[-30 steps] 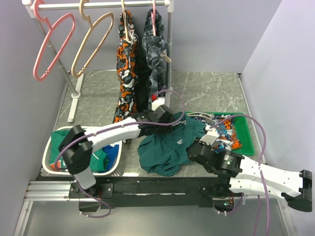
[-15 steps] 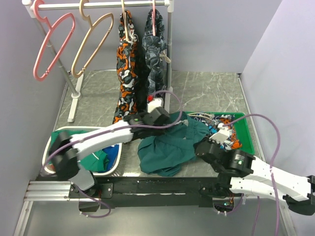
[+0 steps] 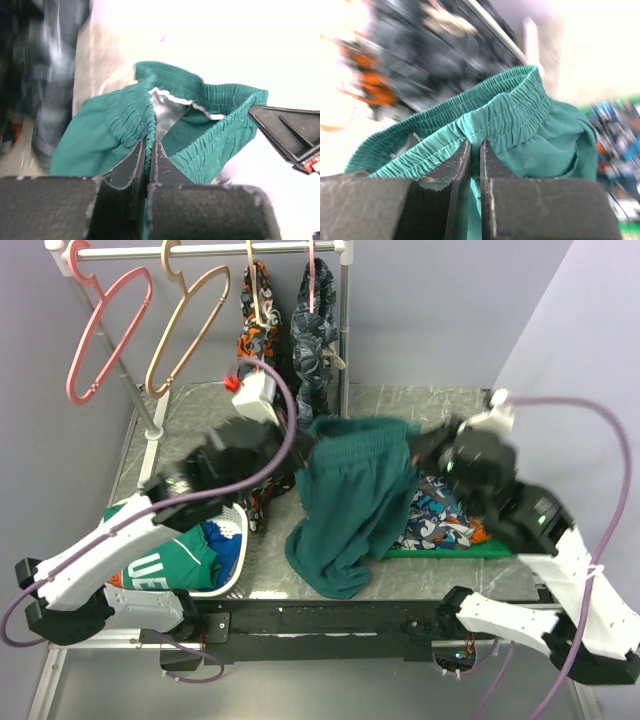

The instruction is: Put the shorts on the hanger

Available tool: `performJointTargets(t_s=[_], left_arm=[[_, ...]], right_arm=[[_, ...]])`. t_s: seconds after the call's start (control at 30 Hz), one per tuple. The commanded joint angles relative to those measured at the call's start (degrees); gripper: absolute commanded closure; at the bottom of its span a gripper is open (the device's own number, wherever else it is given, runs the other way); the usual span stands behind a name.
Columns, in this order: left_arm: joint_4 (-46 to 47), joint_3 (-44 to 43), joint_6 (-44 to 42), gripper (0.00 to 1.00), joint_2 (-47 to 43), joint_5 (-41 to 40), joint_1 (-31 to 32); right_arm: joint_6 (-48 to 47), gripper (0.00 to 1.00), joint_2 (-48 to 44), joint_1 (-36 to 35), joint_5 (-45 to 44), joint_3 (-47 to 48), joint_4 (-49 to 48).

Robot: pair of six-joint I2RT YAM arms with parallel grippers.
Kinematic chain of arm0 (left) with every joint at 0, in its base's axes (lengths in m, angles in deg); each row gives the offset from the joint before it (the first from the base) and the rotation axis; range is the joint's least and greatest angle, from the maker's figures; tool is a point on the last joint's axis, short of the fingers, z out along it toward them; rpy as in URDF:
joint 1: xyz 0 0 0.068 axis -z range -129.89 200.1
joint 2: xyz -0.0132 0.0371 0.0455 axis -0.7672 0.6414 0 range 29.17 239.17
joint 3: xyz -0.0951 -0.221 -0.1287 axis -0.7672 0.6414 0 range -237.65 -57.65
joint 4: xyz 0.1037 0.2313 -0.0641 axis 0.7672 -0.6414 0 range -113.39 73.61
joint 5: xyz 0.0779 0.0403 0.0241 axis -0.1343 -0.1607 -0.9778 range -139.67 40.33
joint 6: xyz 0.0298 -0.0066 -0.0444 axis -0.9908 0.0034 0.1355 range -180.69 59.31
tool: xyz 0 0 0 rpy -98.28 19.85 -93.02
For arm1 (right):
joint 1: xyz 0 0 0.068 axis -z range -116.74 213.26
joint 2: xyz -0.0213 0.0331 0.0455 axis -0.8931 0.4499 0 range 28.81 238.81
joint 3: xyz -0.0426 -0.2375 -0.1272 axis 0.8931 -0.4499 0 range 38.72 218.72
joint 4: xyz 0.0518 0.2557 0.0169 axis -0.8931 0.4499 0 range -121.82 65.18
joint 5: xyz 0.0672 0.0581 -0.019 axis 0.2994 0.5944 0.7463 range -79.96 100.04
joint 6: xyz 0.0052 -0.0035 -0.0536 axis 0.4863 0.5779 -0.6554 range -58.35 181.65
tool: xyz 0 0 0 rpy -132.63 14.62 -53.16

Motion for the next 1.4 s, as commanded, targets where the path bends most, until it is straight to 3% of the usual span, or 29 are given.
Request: performJointTargets(t_s=[0.0,0.13,0.2,0.27,0.4,0.43,0.47,0.53,0.57,0.6,0.63,0.7,0.8,0.9,0.97,1.1,1.37], left_arm=[[-1.7,-13.7,-10.5,0.99,0.3,-5.7,-1.4],[-2.8,-22.1,-13.9,0.99,2.7,-8.6,-1.7],[-3.0,-22.8,-14.5,0.99,1.9,-9.5,-2.1],[-3.0,-20.7,-14.1,0.99,-0.9,-8.9,-2.8],[-2.3,-7.2,-12.9,0.99,-7.8,-1.3,-3.4],[-2.4,-4.7,-12.4,0.99,-8.8,1.8,-3.4],[-2.2,0.7,-11.7,0.99,-9.8,3.6,-3.4],[-1.2,6.9,-11.3,0.99,-14.0,6.6,-3.4],[-0.3,13.2,-10.8,0.99,-15.4,9.5,-3.4],[-0.1,16.3,-10.2,0.99,-18.0,10.6,-3.4],[0.0,19.0,-9.5,0.99,-19.1,11.8,-3.4],[-0.8,26.0,-7.2,0.99,-21.1,13.8,-3.4],[0.2,34.6,-3.0,0.99,-24.7,15.3,-3.4],[1.0,39.4,-0.4,0.99,-27.6,15.5,-3.4],[0.3,39.8,0.3,0.99,-27.9,15.3,-3.4],[-1.3,38.9,1.1,0.99,-28.1,14.1,-3.3],[-2.8,37.2,1.8,0.99,-28.4,13.3,-3.3]], right_arm=[[-13.3,1.00,6.0,4.1,-8.3,18.3,0.6],[-15.8,1.00,9.4,4.3,-5.9,31.5,1.4],[-15.3,1.00,7.8,4.3,-2.0,30.9,1.1],[-14.0,1.00,5.0,4.2,1.2,23.3,0.1],[-6.0,1.00,-10.3,4.2,14.4,-3.6,-10.4],[-4.1,1.00,-13.3,4.1,16.9,-17.1,-13.3],[-0.4,1.00,-19.0,4.0,20.1,-24.1,-16.6],[3.3,0.89,-23.7,3.6,25.8,-43.2,-25.8],[7.1,0.80,-26.5,3.6,26.5,-47.9,-27.4],[7.9,0.62,-27.4,3.5,27.2,-51.3,-28.5],[8.4,0.54,-27.9,3.6,26.8,-54.7,-27.9],[8.7,0.36,-28.3,3.5,24.0,-54.8,-23.1],[5.8,0.22,-26.5,3.5,17.8,-49.5,-17.5],[2.0,0.21,-20.1,3.4,13.2,-41.0,-13.9],[-2.4,0.21,-14.5,3.3,14.7,-38.4,-14.9],[-10.1,0.28,-6.1,0.0,12.9,-32.4,-21.6],[-26.3,0.28,18.9,-7.7,12.8,-21.3,-31.7]])
